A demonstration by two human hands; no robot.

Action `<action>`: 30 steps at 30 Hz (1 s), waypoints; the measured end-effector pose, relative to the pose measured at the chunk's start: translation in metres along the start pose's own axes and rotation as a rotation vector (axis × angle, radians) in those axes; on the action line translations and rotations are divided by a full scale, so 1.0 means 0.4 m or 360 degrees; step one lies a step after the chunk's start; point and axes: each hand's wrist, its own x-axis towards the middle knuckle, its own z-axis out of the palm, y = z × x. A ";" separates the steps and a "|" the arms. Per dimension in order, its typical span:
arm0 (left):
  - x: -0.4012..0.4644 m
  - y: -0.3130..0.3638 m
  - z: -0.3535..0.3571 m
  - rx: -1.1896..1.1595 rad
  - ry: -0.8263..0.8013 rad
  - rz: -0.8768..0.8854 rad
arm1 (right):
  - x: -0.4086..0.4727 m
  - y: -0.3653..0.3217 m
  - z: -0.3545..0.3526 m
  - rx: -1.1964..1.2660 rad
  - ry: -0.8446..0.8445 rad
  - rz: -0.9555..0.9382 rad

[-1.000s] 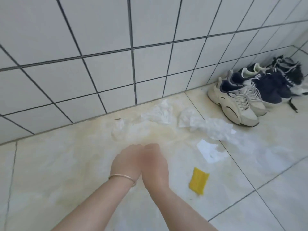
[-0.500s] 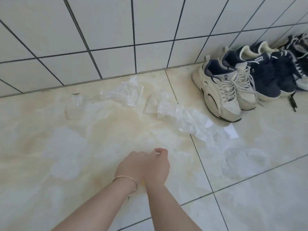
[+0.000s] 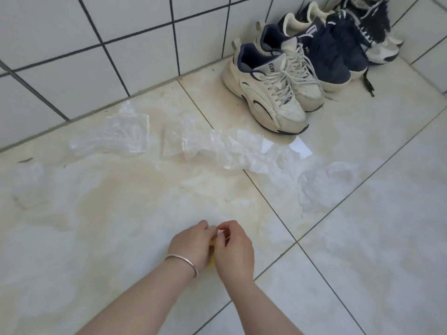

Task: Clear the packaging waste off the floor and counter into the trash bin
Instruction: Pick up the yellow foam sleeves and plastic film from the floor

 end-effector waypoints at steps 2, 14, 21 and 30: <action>0.020 0.009 -0.016 -0.0103 0.0146 -0.0014 | 0.032 0.012 -0.035 0.0046 0.0144 -0.0013; 0.156 0.115 -0.105 -0.0942 0.0395 -0.0155 | 0.302 0.121 -0.334 -0.0249 0.0798 0.0663; 0.175 0.212 -0.061 -0.0890 0.0377 0.0012 | 0.337 0.196 -0.362 -0.0136 0.0470 0.1002; 0.195 0.281 -0.052 -0.0863 0.0356 0.0143 | 0.332 0.203 -0.306 -0.0397 0.0638 0.0441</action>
